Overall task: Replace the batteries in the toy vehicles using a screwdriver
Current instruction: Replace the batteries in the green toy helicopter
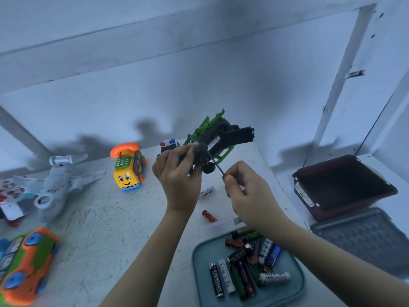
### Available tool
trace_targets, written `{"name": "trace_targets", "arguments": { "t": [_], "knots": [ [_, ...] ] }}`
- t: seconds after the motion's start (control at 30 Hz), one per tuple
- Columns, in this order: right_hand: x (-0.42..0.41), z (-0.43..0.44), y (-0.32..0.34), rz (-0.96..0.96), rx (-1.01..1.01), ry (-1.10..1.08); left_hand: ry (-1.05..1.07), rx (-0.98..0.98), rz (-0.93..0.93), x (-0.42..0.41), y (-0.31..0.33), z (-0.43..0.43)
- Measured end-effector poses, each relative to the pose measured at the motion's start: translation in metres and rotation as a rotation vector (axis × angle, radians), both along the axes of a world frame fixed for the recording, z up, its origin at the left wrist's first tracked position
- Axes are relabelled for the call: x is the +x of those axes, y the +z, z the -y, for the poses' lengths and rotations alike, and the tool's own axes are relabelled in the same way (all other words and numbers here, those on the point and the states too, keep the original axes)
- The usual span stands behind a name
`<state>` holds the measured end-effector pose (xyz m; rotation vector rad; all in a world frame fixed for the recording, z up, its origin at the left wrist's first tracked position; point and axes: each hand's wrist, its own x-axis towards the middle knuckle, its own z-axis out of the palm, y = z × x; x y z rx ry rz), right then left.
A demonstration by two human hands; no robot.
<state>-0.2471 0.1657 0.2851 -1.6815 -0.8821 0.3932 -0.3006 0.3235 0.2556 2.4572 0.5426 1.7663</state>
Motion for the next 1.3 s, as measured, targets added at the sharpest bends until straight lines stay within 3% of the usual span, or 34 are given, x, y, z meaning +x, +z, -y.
{"name": "trace_targets", "arguments": {
  "t": [0.33, 0.7, 1.13, 1.3],
  "knots": [
    [-0.014, 0.007, -0.017, -0.07, -0.016, -0.12, 0.009, 0.064, -0.035, -0.004, -0.004, -0.007],
    [0.032, 0.019, 0.003, 0.155, -0.059, -0.142, -0.104, 0.021, -0.027, -0.017, 0.001, -0.014],
    [0.064, 0.029, 0.005, 0.169, -0.024, 0.014, -0.133, 0.018, -0.04, -0.019, 0.0, -0.019],
    [0.077, 0.037, 0.007, 0.209, -0.112, 0.069, -0.15, 0.066, -0.057, -0.019, -0.003, -0.021]
  ]
}}
